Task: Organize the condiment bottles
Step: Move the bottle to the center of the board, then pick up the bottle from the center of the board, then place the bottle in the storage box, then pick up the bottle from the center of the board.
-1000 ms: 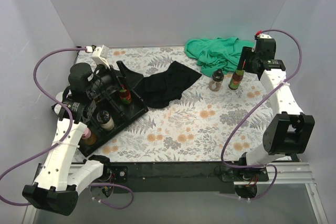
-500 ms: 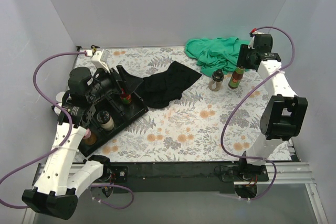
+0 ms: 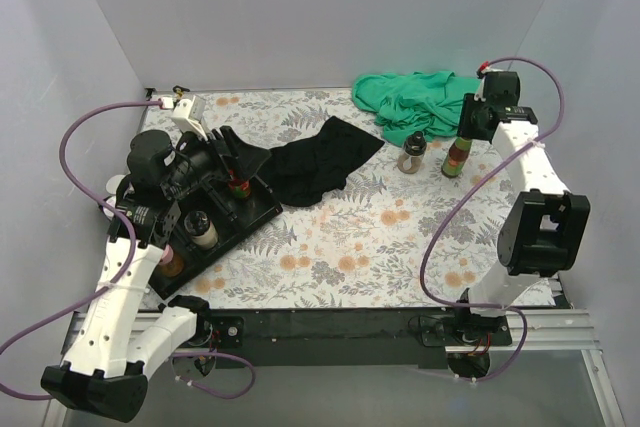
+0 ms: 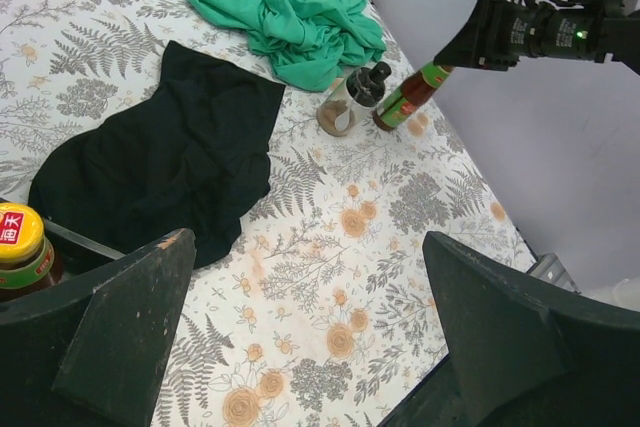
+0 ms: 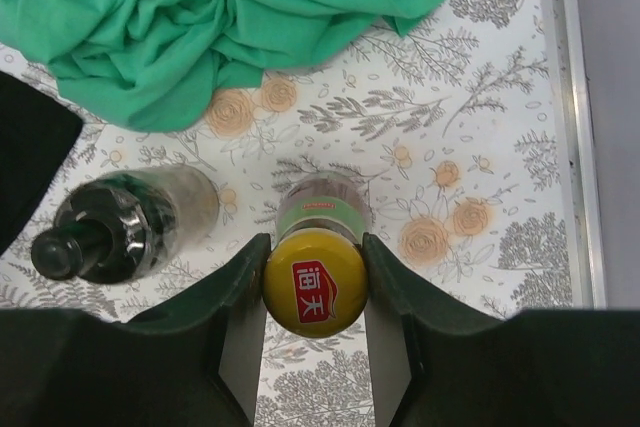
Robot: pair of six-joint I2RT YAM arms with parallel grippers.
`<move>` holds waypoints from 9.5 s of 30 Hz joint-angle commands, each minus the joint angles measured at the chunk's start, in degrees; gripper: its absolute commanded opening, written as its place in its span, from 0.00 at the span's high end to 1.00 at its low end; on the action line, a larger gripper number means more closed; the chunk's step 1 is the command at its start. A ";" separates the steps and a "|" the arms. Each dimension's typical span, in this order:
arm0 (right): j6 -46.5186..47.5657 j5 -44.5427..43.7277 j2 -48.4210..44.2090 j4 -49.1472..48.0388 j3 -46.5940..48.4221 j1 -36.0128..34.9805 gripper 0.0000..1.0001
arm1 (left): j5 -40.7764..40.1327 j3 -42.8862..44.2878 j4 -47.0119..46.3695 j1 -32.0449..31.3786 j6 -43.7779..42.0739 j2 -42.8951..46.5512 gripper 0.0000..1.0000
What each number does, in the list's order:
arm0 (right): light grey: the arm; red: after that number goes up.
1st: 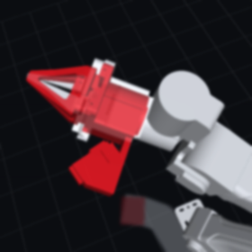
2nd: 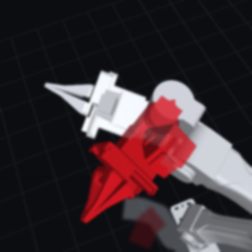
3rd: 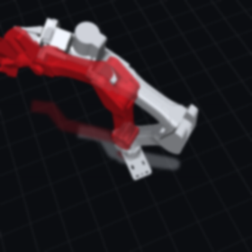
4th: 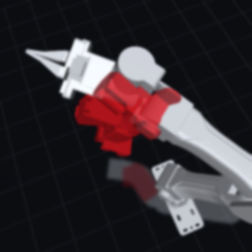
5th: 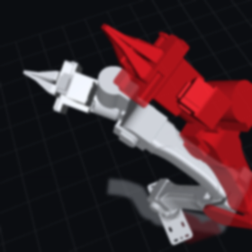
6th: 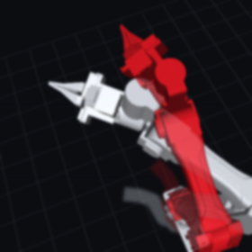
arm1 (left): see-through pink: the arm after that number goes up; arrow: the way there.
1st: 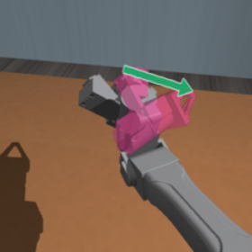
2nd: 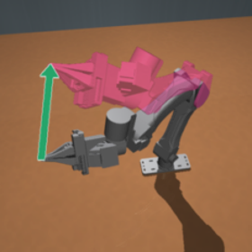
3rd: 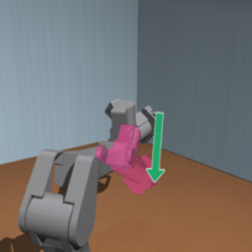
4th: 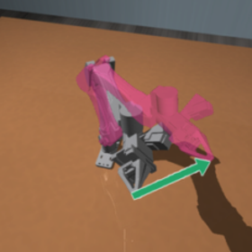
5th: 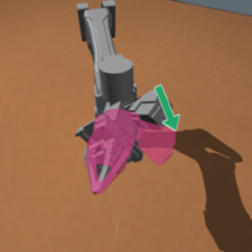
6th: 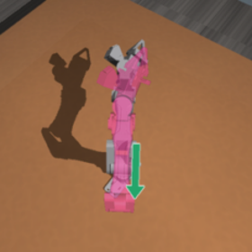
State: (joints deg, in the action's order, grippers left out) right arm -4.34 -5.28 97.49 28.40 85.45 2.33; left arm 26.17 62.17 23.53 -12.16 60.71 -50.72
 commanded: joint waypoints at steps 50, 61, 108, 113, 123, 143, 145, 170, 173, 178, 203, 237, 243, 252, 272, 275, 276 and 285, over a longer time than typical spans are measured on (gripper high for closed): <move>-12.53 -18.89 -39.99 -3.36 -23.13 -61.30 0.01 | -2.71 7.52 10.13 -0.14 5.20 -2.19 0.02; -15.70 -33.30 -52.31 -4.93 -26.91 -61.30 0.02 | -24.27 8.83 9.17 -28.38 6.00 -12.46 0.02; -15.70 -39.81 -65.68 -4.06 -31.13 -61.30 0.05 | -57.29 -2.67 -15.09 -55.60 6.00 -31.11 0.89; -15.53 -39.37 -65.50 -3.97 -30.78 -61.30 0.05 | -62.18 -0.23 -10.46 -55.60 8.19 -30.49 1.00; -15.61 -39.46 -67.08 -3.35 -30.69 -61.30 0.05 | -82.57 5.85 9.41 -55.51 16.45 -25.93 1.00; -16.05 -38.93 -66.64 -3.27 -30.87 -61.30 0.05 | -83.22 2.35 1.27 -35.74 -2.59 -12.83 1.00; -16.05 -38.84 -66.82 -3.35 -30.78 -61.30 0.04 | -81.55 1.55 -0.93 -33.55 -3.49 -12.91 1.00; -15.61 -36.91 -67.35 -2.48 -32.45 -61.30 0.04 | -67.49 -14.97 -11.84 -23.08 1.87 -13.36 0.87; -16.05 -36.65 -67.26 -1.86 -32.28 -61.30 0.04 | -66.43 -15.15 -11.84 -22.99 2.13 -12.83 0.74; -16.14 -37.35 -68.05 -1.86 -32.89 -61.30 0.04 | -64.23 -11.73 -8.77 -22.99 2.40 -12.56 0.46; -13.94 -33.57 -69.45 -2.04 -30.96 -61.30 0.01 | -39.11 9.45 -3.84 -22.99 0.91 -15.79 0.02; -13.06 -29.70 -77.19 -0.89 -29.55 -61.30 0.01 | -30.57 49.62 -27.29 -37.85 -11.22 -80.92 0.02; -11.04 -30.67 -77.28 -0.81 -28.41 -61.30 0.01 | -31.18 50.59 -34.42 -38.20 -12.37 -85.15 0.05; -9.64 -34.80 -78.51 -1.33 -30.25 -61.30 0.01 | -30.83 55.59 -35.31 -38.46 -15.18 -91.48 0.07; -9.81 -36.29 -78.33 -1.33 -31.75 -61.30 0.01 | -30.74 52.62 -42.51 -38.55 -16.67 -89.74 0.58; -9.90 -35.94 -78.24 -1.33 -31.84 -61.30 0.01 | -32.24 48.41 -42.42 -38.81 -16.76 -85.88 0.71; -9.81 -35.77 -78.42 -1.33 -31.84 -61.39 0.01 | -32.85 45.78 -42.43 -38.90 -16.33 -84.91 0.78; -10.86 -37.26 -78.95 -0.20 -32.01 -61.30 0.01 | -35.93 25.74 -44.35 -40.57 -10.79 -69.88 1.00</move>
State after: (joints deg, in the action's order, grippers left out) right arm -14.81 -40.49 19.44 28.99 53.54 -58.67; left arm -7.22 94.37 -18.33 -51.51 46.52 -131.33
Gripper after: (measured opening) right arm 0.986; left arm 0.648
